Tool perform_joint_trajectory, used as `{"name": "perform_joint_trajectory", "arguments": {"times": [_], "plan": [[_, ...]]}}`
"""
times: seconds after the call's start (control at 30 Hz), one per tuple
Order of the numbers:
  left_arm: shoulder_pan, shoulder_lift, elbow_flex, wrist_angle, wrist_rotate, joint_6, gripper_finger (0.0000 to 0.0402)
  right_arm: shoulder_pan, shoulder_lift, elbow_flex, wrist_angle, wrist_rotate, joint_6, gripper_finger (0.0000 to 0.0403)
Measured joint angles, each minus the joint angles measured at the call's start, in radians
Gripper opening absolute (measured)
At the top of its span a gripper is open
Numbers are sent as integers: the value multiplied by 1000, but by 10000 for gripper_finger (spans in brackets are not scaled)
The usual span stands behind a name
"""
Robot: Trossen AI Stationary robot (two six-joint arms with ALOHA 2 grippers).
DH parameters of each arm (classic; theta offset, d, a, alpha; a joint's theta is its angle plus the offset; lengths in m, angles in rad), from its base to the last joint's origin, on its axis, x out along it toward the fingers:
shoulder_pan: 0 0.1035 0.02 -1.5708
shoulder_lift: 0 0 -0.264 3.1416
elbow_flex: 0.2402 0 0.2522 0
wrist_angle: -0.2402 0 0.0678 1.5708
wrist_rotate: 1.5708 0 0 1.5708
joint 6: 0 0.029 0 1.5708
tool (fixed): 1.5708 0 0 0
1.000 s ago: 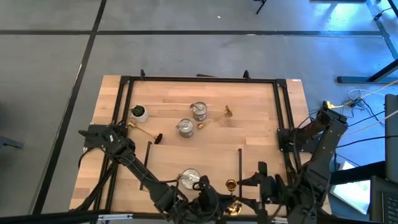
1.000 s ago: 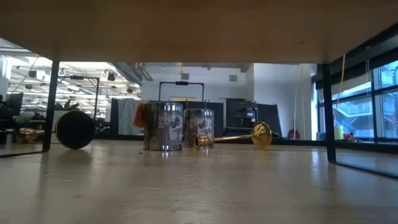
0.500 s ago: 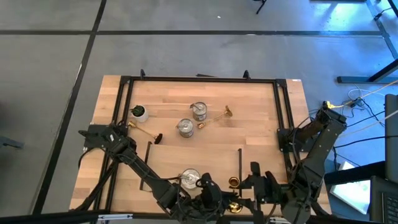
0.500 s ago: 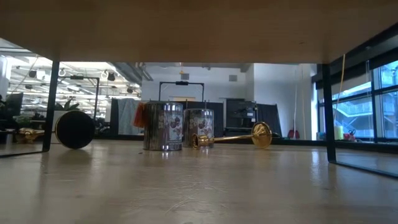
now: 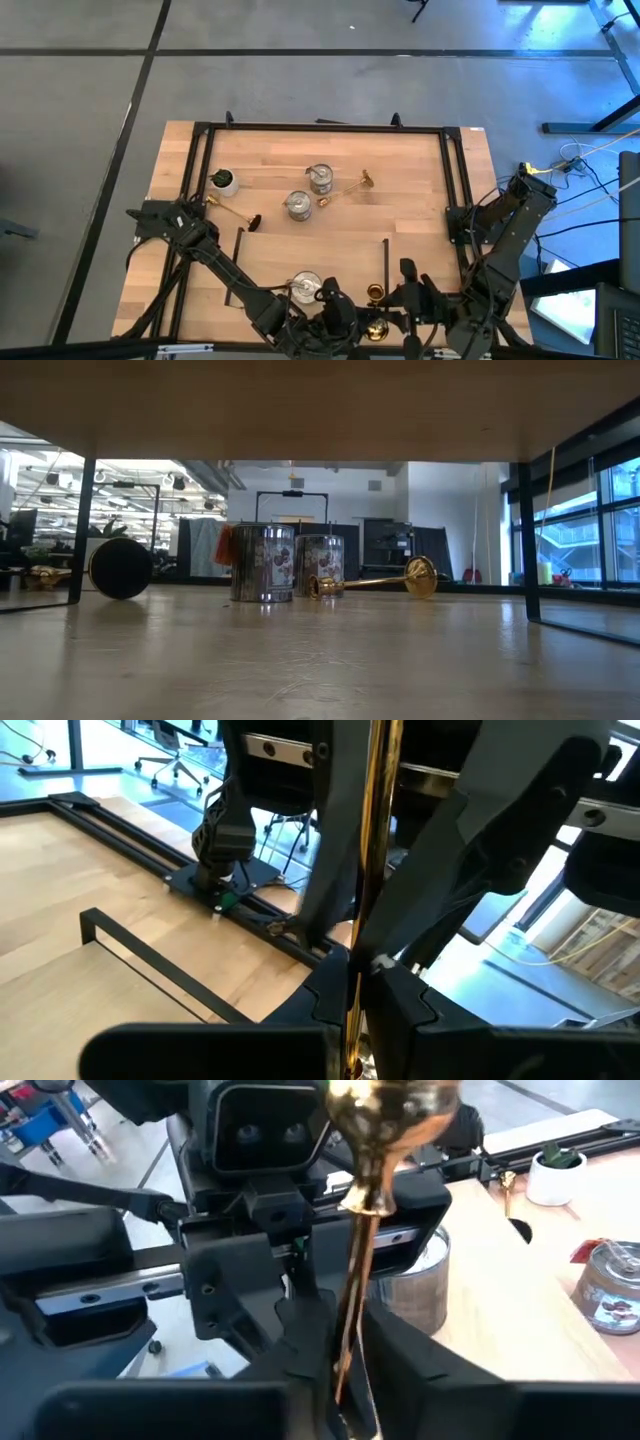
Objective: Pick & Place candle stick holders
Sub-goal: Put the bottom right gold candle holder on the shelf
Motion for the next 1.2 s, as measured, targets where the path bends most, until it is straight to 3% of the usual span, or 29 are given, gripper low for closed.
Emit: {"name": "perform_joint_trajectory", "arguments": {"times": [0.17,0.4,0.47,0.63,0.9,1.03,1.2], "plan": [[4,0,0,-25,2,-4,12,0,3,0,-8,-7,0,18],[6,0,0,-77,33,-52,15,0,4,0,-40,-19,11,16],[6,-4,0,-93,47,-69,28,-1,5,0,-40,-24,10,16],[16,-21,0,-159,194,-130,74,3,5,0,-39,-30,7,16],[17,-66,0,-413,263,-345,157,2,5,0,-34,-18,-32,16],[8,-108,0,-484,238,-386,185,2,5,0,-34,9,-79,16],[-28,-165,0,-497,76,-362,186,3,5,0,-35,107,-137,16]]}}
